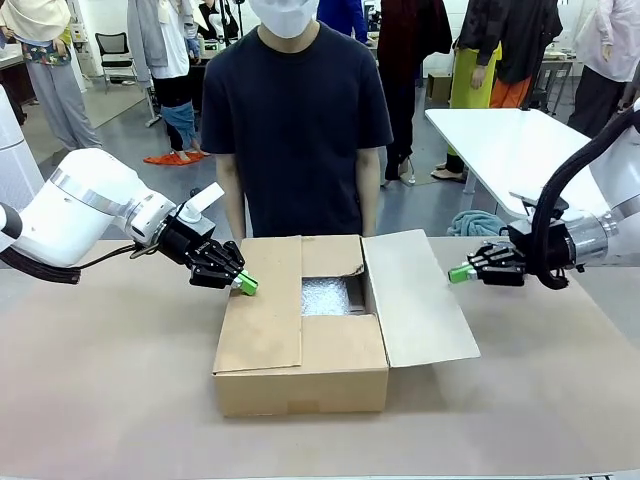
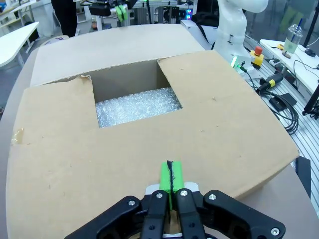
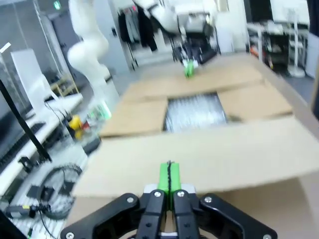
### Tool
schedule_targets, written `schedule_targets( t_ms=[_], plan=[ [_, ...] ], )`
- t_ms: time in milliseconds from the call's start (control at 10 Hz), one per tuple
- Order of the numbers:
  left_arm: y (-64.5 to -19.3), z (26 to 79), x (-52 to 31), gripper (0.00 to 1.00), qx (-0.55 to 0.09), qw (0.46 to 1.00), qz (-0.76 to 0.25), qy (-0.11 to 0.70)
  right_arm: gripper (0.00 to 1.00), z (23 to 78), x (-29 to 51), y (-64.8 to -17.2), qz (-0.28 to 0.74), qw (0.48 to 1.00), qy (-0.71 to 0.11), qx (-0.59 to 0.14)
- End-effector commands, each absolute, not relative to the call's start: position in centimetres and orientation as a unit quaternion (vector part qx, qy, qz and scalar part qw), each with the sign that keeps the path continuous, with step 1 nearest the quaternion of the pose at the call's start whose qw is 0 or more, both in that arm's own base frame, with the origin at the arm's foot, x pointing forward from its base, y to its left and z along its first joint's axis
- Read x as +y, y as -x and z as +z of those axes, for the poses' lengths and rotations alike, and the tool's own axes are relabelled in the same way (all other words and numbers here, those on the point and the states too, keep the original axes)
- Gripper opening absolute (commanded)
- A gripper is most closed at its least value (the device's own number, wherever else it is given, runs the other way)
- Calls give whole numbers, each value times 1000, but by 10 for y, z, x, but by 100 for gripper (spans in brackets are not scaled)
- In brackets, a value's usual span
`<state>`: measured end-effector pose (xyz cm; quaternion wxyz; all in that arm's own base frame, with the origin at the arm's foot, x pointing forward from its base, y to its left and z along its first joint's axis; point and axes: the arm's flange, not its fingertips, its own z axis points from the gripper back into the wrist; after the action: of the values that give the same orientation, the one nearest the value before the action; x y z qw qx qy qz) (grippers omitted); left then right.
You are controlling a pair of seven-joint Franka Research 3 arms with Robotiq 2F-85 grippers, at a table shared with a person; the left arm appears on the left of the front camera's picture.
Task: Wrap the clocks to prevent damage.
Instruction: Push the left (or right) flap of the Package Box to close it.
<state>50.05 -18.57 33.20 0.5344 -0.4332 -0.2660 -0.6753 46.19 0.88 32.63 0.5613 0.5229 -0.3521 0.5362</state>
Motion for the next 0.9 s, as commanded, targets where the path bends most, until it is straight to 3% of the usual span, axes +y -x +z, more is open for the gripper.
schedule_targets(
  t_ms=[0,800],
  plan=[
    [-502,327,-187,0,-263,534,-675,436,1,324,16,-469,522,534,-557,-364],
    [-502,327,-187,0,-263,534,-675,436,1,334,-3,-458,578,570,-466,-351]
  ],
)
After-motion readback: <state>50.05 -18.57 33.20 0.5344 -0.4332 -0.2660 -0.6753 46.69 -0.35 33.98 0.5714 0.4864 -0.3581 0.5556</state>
